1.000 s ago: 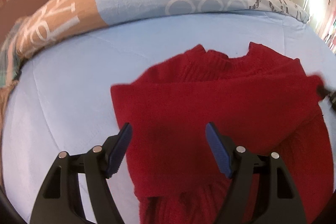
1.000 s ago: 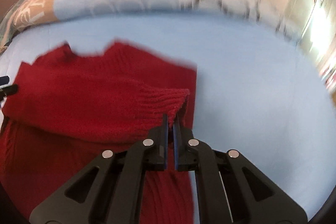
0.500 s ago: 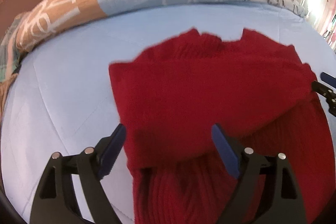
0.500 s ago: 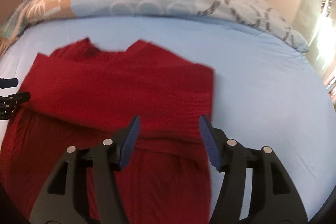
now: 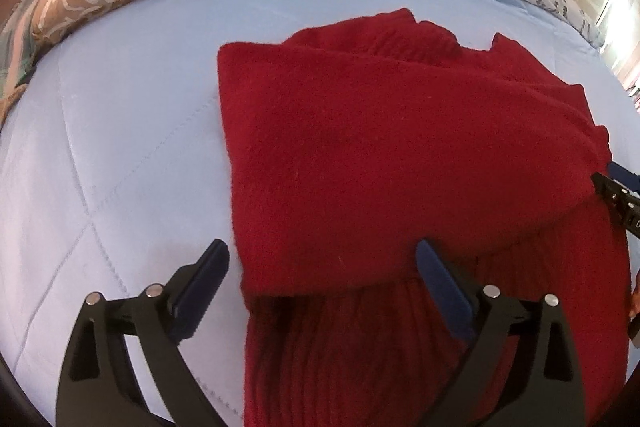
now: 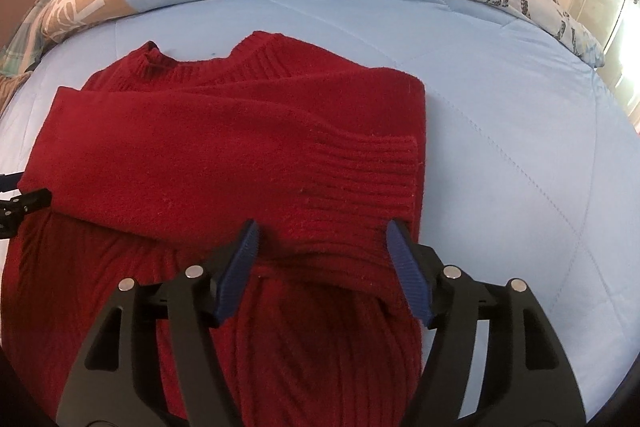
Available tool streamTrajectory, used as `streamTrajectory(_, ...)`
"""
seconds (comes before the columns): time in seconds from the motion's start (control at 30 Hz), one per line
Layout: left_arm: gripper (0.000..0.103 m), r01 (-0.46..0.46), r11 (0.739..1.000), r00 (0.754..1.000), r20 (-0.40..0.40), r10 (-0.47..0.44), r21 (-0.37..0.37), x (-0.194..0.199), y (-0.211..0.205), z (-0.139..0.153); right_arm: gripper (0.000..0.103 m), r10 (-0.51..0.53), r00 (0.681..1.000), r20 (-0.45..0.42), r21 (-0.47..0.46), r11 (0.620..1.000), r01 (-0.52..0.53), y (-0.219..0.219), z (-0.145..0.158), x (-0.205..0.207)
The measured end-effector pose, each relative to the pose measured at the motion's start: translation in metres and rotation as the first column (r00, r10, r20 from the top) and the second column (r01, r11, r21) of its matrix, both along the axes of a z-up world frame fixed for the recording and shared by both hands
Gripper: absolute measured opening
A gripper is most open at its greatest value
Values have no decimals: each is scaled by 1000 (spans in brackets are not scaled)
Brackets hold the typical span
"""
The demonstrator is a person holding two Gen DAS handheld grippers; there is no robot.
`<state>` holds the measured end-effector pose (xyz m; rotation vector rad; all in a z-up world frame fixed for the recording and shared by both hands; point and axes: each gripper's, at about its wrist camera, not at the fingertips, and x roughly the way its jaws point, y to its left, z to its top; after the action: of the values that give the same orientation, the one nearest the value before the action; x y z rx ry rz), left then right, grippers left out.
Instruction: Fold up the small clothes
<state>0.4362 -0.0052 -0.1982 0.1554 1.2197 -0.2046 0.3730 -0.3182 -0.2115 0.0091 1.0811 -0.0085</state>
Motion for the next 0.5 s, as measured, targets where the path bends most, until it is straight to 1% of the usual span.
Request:
streamTrajectory(0.1,94,24,1000,999,41,-25,19,-12,-3,14,67,33,998,58,18,999,-34,2,16,-13)
streamTrajectory(0.13,94,33,999,998,57,-34,18,-17,-4,20,69,49,995,88,5,999,-49,4,24,-22)
streamTrajectory(0.17,94,39,999,997,69,-39,11,-22,-4,24,73,54,994,99,-8,999,-54,6,27,-27)
streamTrajectory(0.2,94,41,999,996,78,-40,-9,-29,-3,29,74,58,992,112,-19,998,-56,7,32,-35)
streamTrajectory(0.23,94,46,998,996,77,-42,-48,-36,-1,33,74,54,991,121,-17,998,-52,7,36,-45)
streamTrajectory(0.3,94,52,994,996,74,-45,-93,-50,0,38,78,49,992,115,2,999,-50,7,40,-64)
streamTrajectory(0.4,94,62,996,996,75,-57,-70,-72,-3,40,82,65,993,95,-30,998,-62,13,40,-92)
streamTrajectory(0.47,94,67,997,997,44,-65,-49,-88,-4,37,83,74,994,82,-38,997,-71,16,39,-107)
streamTrajectory(0.5,94,65,996,998,26,-64,-55,-95,-3,35,83,76,994,77,-38,997,-73,17,39,-112)
